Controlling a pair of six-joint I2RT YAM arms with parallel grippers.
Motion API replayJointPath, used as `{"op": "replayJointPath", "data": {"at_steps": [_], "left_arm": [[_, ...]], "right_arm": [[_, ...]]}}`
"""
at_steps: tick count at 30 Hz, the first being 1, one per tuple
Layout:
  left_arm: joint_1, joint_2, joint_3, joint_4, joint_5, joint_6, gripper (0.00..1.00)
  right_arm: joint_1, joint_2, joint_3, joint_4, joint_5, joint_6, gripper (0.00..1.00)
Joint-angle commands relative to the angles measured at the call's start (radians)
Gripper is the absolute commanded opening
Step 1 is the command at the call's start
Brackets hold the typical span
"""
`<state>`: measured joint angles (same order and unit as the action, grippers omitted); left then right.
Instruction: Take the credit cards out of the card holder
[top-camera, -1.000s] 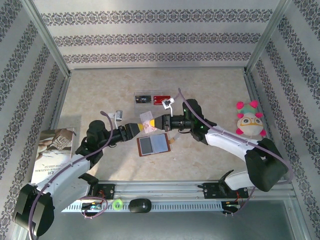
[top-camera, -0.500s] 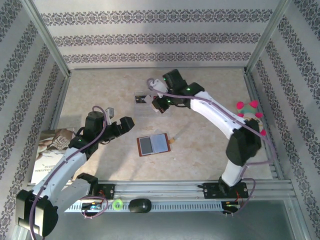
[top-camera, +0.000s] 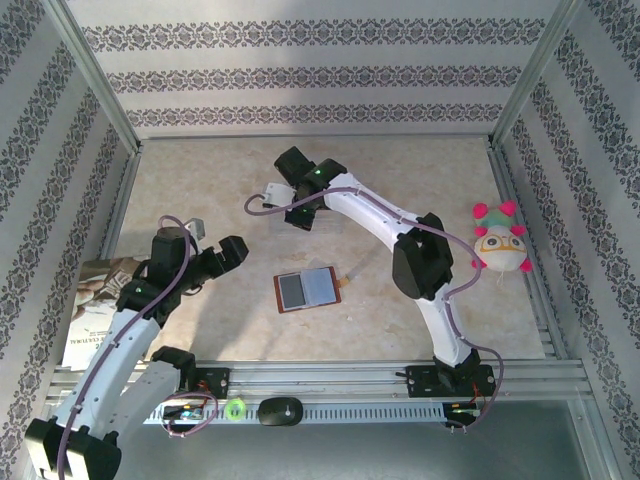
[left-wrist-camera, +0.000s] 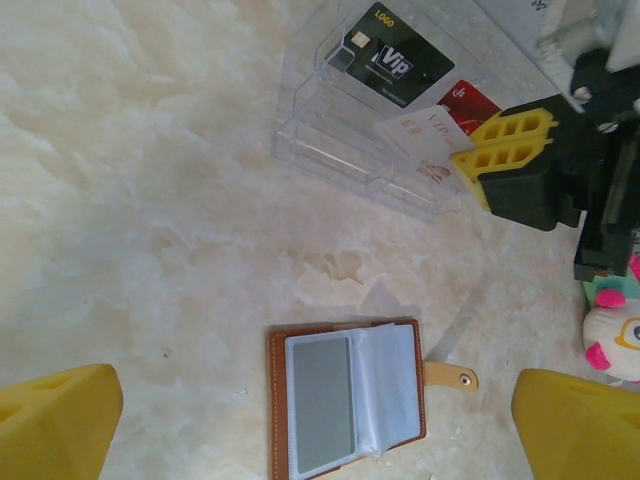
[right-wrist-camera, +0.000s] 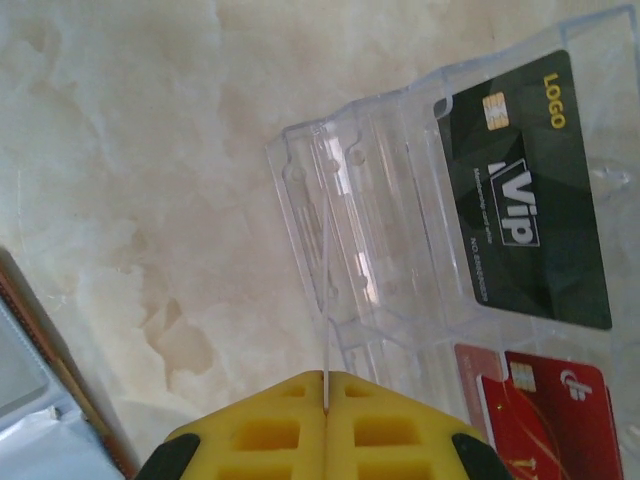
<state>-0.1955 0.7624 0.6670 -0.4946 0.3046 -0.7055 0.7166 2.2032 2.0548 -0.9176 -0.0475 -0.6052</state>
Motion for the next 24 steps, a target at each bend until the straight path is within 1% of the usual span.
{"op": "replayJointPath", "data": {"at_steps": [1, 5, 9, 13, 24], "left_arm": [[0.016, -0.009, 0.029, -0.065, -0.019, 0.042, 1.0], [0.025, -0.004, 0.032, -0.078, -0.011, 0.047, 1.0], [0.034, 0.007, 0.036, -0.091, -0.007, 0.055, 0.99], [0.042, 0.017, 0.028, -0.085, 0.0, 0.049, 1.0], [0.058, 0.032, 0.01, -0.065, 0.022, 0.038, 1.0]], "right_arm": [[0.008, 0.029, 0.052, -0.037, 0.005, -0.095, 0.0], [0.008, 0.073, 0.086, -0.039, 0.015, -0.139, 0.0], [0.011, 0.103, 0.117, -0.037, -0.008, -0.165, 0.0], [0.018, 0.137, 0.151, -0.037, -0.003, -0.189, 0.0], [0.018, 0.194, 0.187, -0.036, -0.018, -0.192, 0.0]]}}
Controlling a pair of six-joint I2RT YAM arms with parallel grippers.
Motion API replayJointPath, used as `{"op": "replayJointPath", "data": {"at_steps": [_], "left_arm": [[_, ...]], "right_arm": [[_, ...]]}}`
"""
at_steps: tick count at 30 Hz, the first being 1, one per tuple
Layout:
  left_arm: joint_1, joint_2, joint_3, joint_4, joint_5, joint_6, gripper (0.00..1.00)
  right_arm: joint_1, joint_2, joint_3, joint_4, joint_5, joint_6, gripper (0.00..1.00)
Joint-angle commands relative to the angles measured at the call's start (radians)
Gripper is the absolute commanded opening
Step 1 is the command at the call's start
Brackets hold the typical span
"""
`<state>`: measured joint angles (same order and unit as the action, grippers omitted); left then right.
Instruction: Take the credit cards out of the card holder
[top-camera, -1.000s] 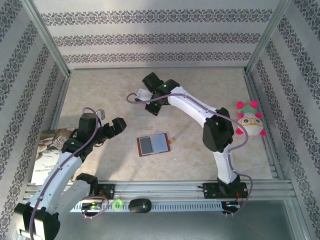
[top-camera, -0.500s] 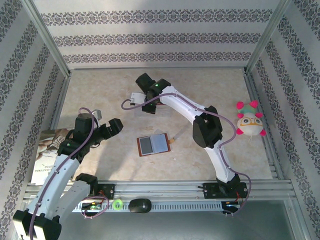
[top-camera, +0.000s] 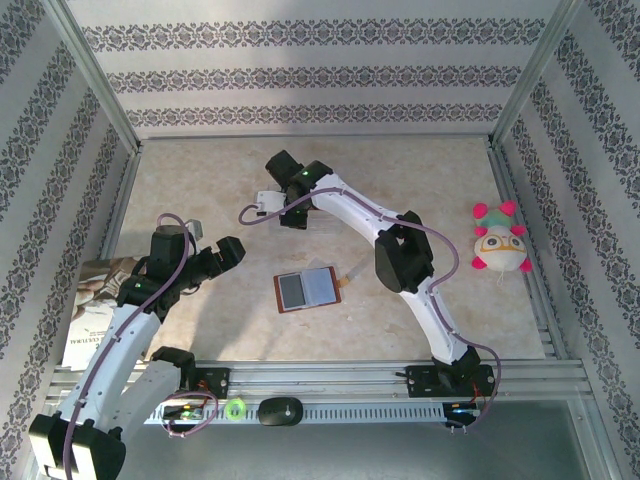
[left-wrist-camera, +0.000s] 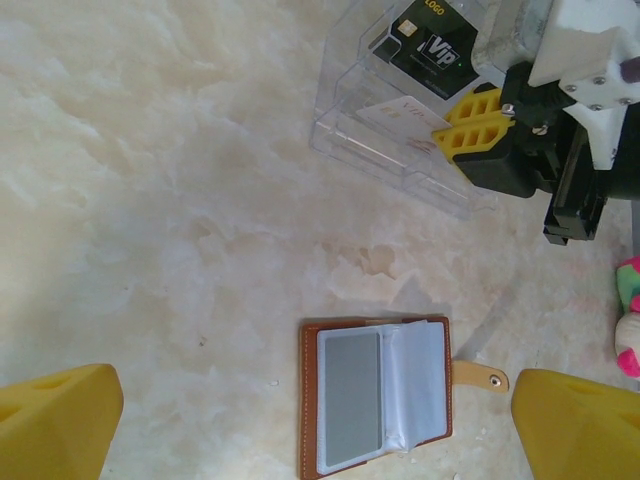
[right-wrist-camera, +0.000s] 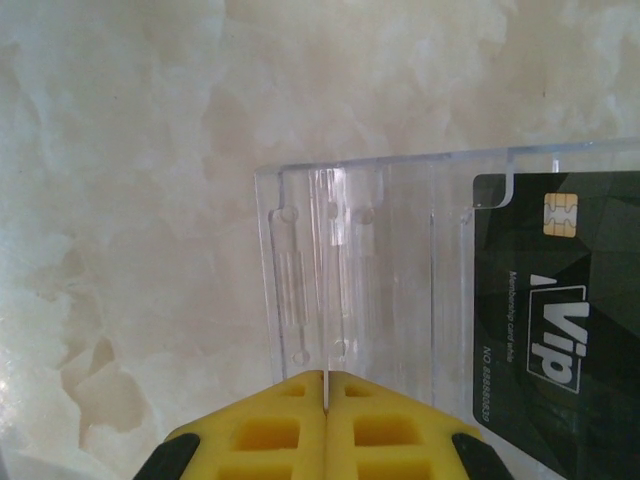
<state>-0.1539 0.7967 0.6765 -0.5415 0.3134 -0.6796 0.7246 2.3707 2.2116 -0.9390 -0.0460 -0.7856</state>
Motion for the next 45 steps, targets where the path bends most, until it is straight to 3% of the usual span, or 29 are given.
{"op": "replayJointPath", "data": {"at_steps": [1, 8, 10, 15, 20, 25, 31, 37, 45], "left_arm": [[0.018, -0.002, -0.003, -0.017, 0.014, 0.013, 1.0], [0.025, -0.002, -0.011, -0.011, 0.027, 0.009, 1.0], [0.027, 0.0, -0.014, -0.007, 0.033, 0.008, 1.0], [0.031, 0.002, -0.02, 0.002, 0.046, 0.001, 1.0], [0.034, -0.001, -0.033, 0.015, 0.058, -0.005, 1.0], [0.033, -0.02, -0.046, 0.025, 0.041, -0.02, 1.0], [0.033, -0.041, -0.09, 0.077, 0.052, -0.047, 1.0], [0.034, -0.042, -0.144, 0.132, 0.067, -0.074, 1.0], [0.034, -0.036, -0.206, 0.183, 0.073, -0.098, 1.0]], "right_arm": [[0.009, 0.03, 0.03, -0.012, -0.021, -0.01, 0.0], [0.006, 0.048, 0.022, 0.001, -0.025, 0.0, 0.01], [0.006, 0.046, 0.011, 0.032, 0.0, 0.011, 0.06], [0.006, -0.027, -0.102, 0.266, 0.109, 0.052, 0.29], [0.007, -0.126, -0.213, 0.447, 0.136, 0.098, 0.33], [0.012, -0.226, -0.29, 0.557, 0.143, 0.219, 0.35], [0.031, -0.405, -0.473, 0.615, 0.097, 0.493, 0.38], [0.077, -0.575, -0.743, 0.601, 0.056, 0.777, 0.38], [0.211, -0.634, -1.029, 0.513, -0.007, 0.921, 0.39]]}}
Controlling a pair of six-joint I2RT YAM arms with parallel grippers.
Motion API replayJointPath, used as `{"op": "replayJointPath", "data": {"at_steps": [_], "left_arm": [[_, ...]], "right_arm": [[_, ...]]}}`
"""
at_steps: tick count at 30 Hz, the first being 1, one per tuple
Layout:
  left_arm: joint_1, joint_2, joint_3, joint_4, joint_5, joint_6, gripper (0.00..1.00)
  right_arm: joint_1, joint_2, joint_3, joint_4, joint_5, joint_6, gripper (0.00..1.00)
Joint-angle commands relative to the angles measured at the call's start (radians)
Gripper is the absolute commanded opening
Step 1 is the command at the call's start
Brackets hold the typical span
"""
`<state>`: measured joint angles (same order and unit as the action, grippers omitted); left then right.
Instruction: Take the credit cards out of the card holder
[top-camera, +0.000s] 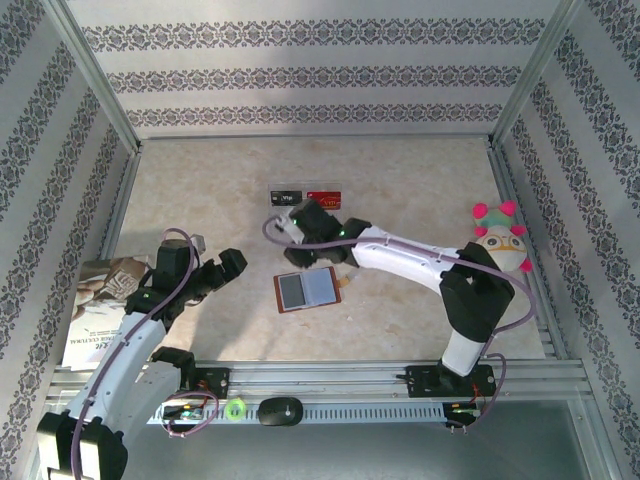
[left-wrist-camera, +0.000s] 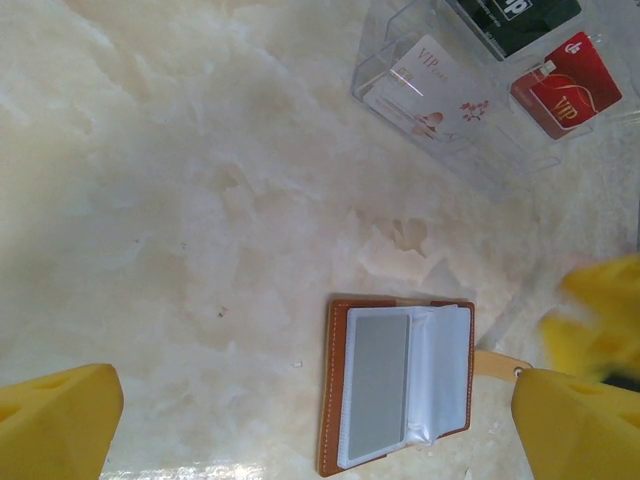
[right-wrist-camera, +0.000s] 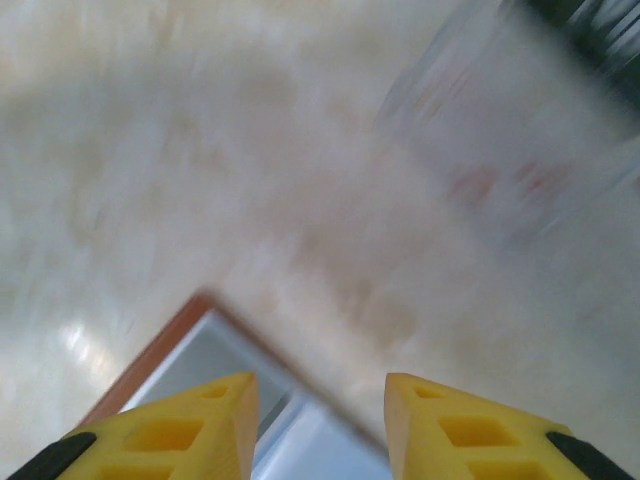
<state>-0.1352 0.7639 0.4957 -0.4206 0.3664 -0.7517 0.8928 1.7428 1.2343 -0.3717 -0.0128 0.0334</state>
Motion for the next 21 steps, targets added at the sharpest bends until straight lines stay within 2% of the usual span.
{"op": "replayJointPath", "data": {"at_steps": [1, 9, 21], "left_arm": [[0.016, -0.003, -0.034, 0.072, 0.025, -0.031, 1.0], [0.016, 0.0, -0.081, 0.112, 0.055, -0.052, 1.0], [0.016, 0.0, -0.095, 0.129, 0.093, -0.045, 1.0]], "right_arm": [[0.06, 0.004, -0.064, -0.056, -0.037, 0.109, 0.39], [0.157, 0.081, -0.034, -0.055, 0.037, 0.104, 0.4], [0.154, 0.164, 0.002, -0.069, 0.084, 0.109, 0.4]]}}
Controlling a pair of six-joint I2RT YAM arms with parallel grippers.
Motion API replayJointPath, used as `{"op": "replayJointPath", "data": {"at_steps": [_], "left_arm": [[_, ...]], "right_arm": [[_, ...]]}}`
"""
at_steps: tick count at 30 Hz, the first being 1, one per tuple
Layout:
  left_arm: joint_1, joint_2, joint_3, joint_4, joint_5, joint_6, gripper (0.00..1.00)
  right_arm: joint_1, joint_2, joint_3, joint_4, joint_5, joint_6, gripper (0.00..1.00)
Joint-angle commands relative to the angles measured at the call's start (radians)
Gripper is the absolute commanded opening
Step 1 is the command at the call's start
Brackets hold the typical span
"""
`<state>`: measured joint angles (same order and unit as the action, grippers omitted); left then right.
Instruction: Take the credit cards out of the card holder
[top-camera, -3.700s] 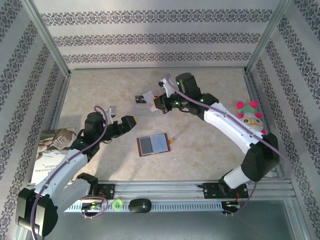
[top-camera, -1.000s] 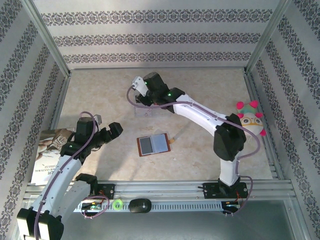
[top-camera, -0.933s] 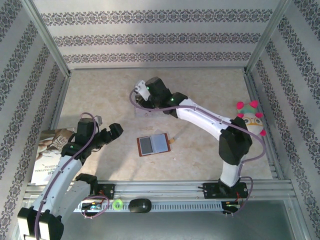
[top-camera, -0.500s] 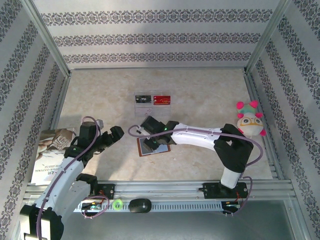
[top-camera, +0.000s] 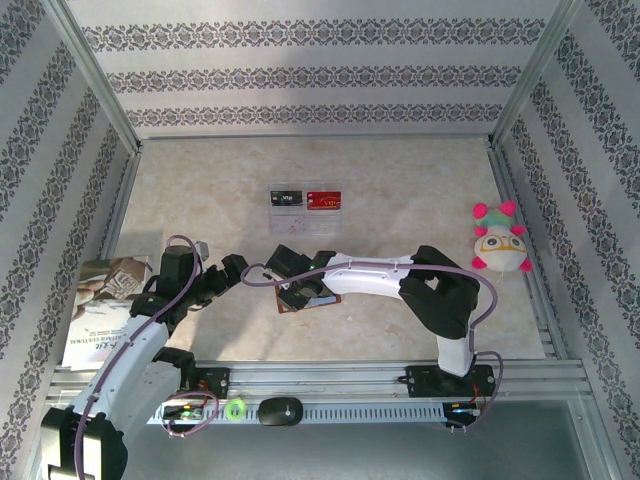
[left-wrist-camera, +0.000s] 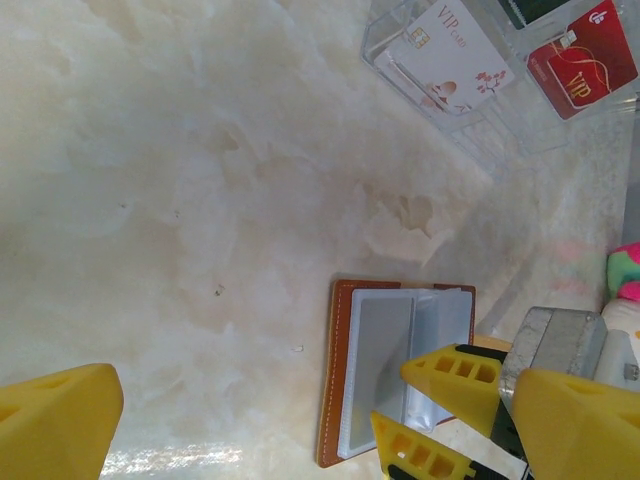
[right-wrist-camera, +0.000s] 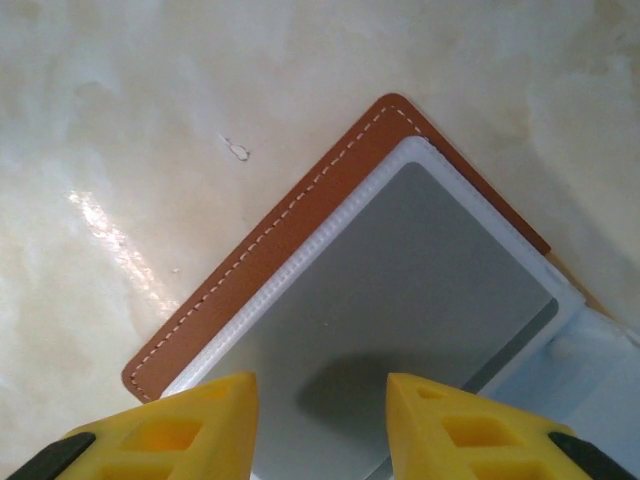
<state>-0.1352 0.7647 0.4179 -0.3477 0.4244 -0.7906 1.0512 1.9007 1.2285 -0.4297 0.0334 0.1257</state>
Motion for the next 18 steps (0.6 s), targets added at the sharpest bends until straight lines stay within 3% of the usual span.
{"op": "replayJointPath", "data": {"at_steps": [1, 10, 18], "left_arm": [[0.016, 0.002, -0.021, 0.071, 0.051, -0.008, 0.99], [0.013, 0.049, -0.025, 0.117, 0.094, -0.016, 0.92], [0.014, 0.048, -0.024, 0.118, 0.103, -0.013, 0.93]], "right_arm": [[-0.01, 0.0, -0.002, -0.006, 0.034, 0.028, 0.39], [-0.017, -0.032, -0.059, 0.044, 0.002, 0.035, 0.41], [0.001, 0.038, -0.011, -0.017, 0.07, 0.012, 0.4]]}}
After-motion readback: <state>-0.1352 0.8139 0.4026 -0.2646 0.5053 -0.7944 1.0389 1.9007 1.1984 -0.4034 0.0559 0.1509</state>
